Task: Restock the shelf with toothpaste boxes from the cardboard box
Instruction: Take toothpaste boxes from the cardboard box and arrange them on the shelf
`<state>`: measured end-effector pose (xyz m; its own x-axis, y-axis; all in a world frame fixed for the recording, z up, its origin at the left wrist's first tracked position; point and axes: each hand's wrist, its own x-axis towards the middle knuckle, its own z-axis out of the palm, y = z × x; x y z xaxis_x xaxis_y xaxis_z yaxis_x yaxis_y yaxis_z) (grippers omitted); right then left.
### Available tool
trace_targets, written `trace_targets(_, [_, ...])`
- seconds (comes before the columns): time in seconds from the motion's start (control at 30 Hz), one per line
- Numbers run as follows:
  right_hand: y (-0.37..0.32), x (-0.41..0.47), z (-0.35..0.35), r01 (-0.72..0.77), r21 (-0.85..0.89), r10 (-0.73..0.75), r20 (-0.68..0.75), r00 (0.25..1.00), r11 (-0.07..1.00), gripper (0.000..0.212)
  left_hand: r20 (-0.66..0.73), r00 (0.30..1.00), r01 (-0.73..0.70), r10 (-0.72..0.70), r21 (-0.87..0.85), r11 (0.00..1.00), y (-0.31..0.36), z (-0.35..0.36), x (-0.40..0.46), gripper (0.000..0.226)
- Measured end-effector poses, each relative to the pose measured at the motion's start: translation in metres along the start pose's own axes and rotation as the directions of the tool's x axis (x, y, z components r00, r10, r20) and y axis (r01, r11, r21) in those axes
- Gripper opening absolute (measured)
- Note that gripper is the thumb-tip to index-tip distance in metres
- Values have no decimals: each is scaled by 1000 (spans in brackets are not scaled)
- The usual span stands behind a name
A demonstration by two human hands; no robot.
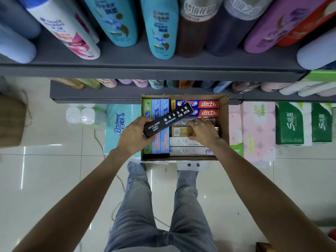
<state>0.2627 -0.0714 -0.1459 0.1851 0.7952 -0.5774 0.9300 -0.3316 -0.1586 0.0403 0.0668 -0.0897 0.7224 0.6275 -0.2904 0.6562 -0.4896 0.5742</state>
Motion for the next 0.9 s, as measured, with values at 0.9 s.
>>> trace_targets(0.9, [7,-6,14,69,-60,-75,-110,991,996,71,43,972,-232,233,370,900,12,21,42,55])
